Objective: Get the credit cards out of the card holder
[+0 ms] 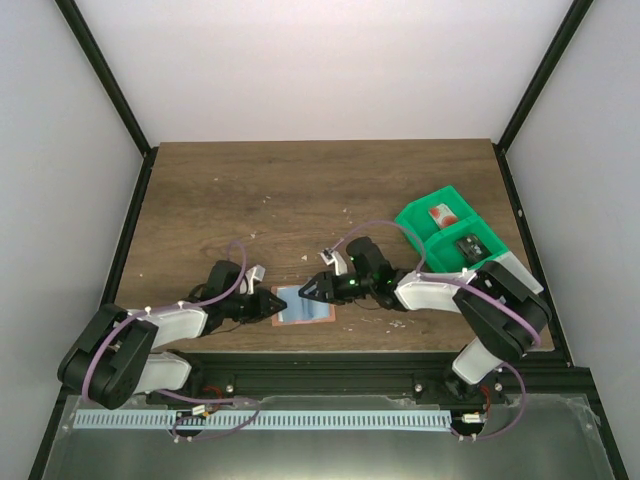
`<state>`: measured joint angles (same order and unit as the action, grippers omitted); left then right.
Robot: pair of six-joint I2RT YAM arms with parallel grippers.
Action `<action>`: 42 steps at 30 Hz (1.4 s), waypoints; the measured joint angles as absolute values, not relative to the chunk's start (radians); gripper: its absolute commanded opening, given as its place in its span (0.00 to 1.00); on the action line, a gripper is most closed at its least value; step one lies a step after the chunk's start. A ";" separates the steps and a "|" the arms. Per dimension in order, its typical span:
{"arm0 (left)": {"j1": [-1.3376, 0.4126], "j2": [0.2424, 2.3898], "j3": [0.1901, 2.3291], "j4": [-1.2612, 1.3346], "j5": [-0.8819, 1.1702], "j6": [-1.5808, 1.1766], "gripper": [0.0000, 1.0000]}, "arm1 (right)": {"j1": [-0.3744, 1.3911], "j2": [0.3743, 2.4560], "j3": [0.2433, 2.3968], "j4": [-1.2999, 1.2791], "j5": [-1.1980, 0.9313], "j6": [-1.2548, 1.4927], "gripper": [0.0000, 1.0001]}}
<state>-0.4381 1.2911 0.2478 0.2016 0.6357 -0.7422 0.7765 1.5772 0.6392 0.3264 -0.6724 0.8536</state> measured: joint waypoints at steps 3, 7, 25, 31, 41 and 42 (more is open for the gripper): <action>-0.438 1.291 0.247 0.206 0.637 -0.749 0.24 | 0.780 1.581 0.646 0.321 -0.670 0.854 0.51; -0.438 1.291 0.246 0.216 0.638 -0.761 0.23 | 0.790 1.609 0.670 0.320 -0.669 0.854 0.51; -0.439 1.279 0.228 0.231 0.642 -0.785 0.23 | 0.821 1.535 0.756 0.092 -0.463 0.771 0.52; -0.439 1.246 0.255 0.181 0.614 -0.761 0.23 | 0.821 1.470 0.718 -0.002 -0.353 0.764 0.65; -0.438 1.266 0.257 0.180 0.606 -0.748 0.23 | 0.821 1.555 0.680 -0.025 -0.341 0.786 0.63; -0.438 1.271 0.256 0.181 0.606 -0.746 0.23 | 0.820 1.569 0.687 -0.021 -0.345 0.787 0.62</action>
